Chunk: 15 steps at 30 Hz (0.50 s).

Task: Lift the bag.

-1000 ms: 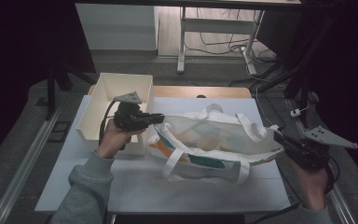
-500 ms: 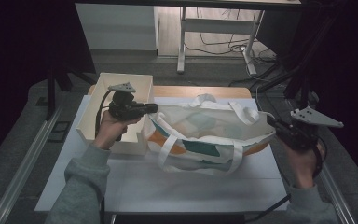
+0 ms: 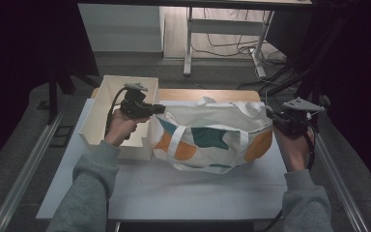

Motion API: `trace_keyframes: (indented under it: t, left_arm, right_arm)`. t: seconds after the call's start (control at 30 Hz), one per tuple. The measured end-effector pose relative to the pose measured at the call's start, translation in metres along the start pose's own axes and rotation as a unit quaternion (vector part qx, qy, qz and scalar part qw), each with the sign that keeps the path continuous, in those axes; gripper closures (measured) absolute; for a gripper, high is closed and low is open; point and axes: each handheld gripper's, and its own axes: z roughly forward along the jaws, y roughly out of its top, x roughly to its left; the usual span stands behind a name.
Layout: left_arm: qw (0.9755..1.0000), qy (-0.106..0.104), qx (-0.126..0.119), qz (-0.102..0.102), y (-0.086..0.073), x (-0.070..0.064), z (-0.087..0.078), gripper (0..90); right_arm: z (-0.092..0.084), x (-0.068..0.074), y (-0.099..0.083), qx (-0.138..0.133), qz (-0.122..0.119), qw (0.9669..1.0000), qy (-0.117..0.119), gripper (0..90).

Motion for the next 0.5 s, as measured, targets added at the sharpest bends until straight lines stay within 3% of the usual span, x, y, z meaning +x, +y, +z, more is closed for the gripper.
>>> trace_keyframes:
  t: [0.3, 0.5]
  left_arm:
    - [0.9997, 0.007, 0.022, -0.002, 0.002, 0.006, 0.012, 87.2]
    - [0.9996, 0.011, 0.027, -0.003, 0.004, 0.008, 0.016, 87.0]
  right_arm:
    - [0.030, -0.006, -0.015, 0.043, 0.009, 0.9990, 0.004, 87.4]
    - [0.035, -0.008, -0.018, 0.045, 0.023, 0.9987, 0.005, 87.3]
